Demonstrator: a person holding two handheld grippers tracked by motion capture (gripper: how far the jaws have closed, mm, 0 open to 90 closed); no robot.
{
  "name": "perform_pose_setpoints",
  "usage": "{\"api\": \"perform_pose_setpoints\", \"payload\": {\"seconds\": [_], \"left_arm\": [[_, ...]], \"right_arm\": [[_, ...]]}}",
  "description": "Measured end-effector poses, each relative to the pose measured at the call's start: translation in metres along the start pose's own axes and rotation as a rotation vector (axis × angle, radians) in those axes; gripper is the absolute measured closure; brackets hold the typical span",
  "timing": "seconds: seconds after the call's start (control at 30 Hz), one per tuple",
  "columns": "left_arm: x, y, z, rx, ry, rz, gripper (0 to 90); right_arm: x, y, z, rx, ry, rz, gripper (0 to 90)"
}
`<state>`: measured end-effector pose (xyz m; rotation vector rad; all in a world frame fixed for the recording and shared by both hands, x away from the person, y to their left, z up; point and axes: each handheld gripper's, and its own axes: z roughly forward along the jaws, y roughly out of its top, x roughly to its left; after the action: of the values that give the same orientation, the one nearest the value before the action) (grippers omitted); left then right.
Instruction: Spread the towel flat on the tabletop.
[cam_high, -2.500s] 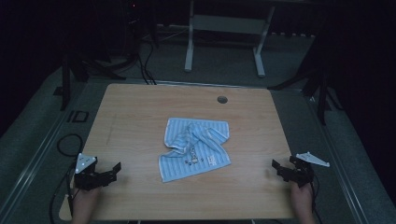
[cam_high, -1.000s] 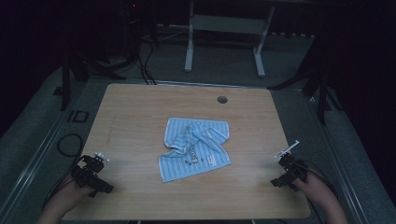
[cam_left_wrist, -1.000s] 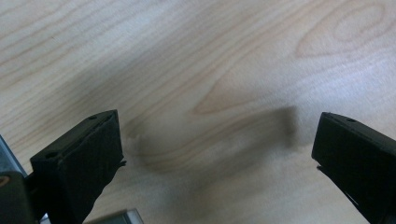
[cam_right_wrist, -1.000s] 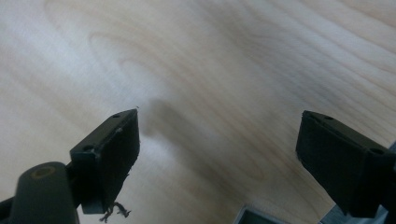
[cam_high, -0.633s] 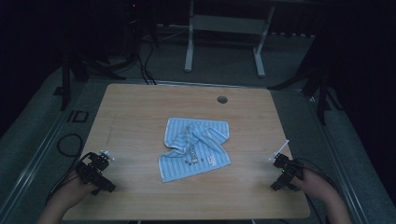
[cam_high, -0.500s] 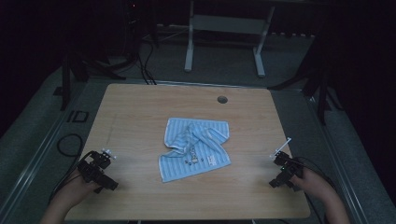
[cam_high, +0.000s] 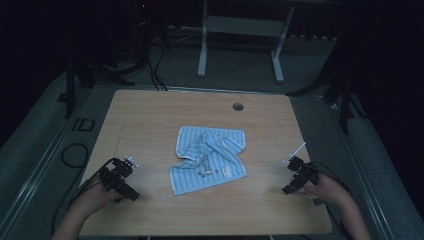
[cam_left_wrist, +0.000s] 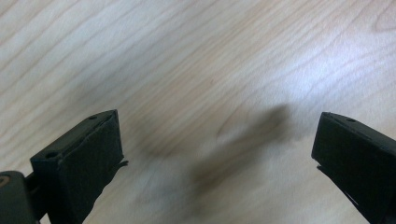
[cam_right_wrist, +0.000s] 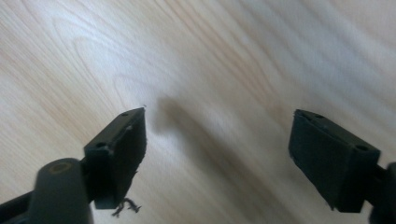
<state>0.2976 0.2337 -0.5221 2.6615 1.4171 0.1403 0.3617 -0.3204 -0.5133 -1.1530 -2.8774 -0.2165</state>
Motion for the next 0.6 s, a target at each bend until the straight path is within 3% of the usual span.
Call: {"api": "perform_pose_setpoints", "payload": {"seconds": [0.17, 0.4, 0.6], "left_arm": [[-0.01, 0.014, 0.003, 0.009, 0.001, 0.04, 1.8], [-0.023, 0.032, 0.003, -0.019, -0.01, 0.077, 1.8], [-0.034, 0.049, 0.001, -0.038, -0.023, 0.109, 1.8]], "right_arm": [[0.005, 0.016, 0.004, 0.037, -0.007, -0.025, 23.4], [0.019, 0.04, 0.008, 0.016, 0.007, -0.075, 25.6], [0.028, 0.06, 0.012, 0.023, 0.018, -0.087, 25.6]]}}
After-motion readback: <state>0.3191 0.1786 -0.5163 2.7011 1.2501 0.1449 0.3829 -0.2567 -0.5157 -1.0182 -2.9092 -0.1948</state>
